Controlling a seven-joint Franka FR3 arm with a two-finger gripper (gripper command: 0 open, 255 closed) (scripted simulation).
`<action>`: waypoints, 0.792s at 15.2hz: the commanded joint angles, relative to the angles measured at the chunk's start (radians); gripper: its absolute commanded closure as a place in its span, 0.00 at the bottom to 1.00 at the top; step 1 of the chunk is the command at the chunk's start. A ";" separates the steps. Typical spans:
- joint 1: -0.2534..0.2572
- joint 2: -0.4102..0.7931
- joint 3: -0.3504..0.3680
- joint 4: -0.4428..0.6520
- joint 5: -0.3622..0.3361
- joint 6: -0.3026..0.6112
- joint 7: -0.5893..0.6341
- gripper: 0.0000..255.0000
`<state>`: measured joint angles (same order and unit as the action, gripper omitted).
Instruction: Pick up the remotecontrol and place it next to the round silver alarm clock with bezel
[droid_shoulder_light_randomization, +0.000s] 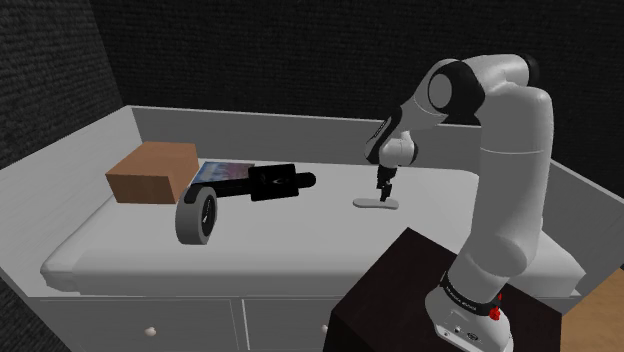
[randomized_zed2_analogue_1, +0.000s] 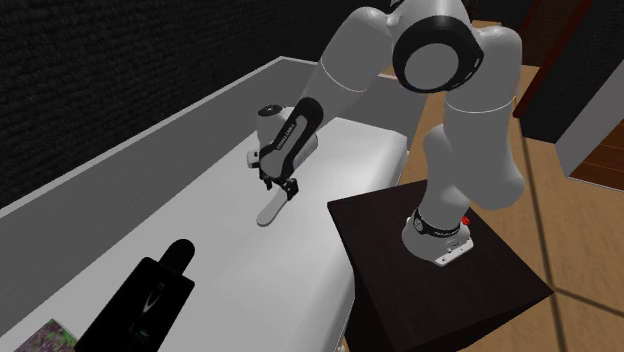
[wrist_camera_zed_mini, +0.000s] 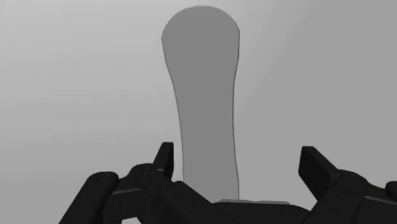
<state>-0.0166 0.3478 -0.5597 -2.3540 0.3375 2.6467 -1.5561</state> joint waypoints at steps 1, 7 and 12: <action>-0.074 0.092 0.067 0.070 0.073 0.012 -0.111 0.00; -0.130 0.175 0.133 0.106 0.132 0.059 -0.165 0.00; -0.151 0.209 0.159 0.118 0.156 0.081 -0.182 0.00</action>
<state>-0.1660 0.5545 -0.4023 -2.2370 0.4921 2.7262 -1.7372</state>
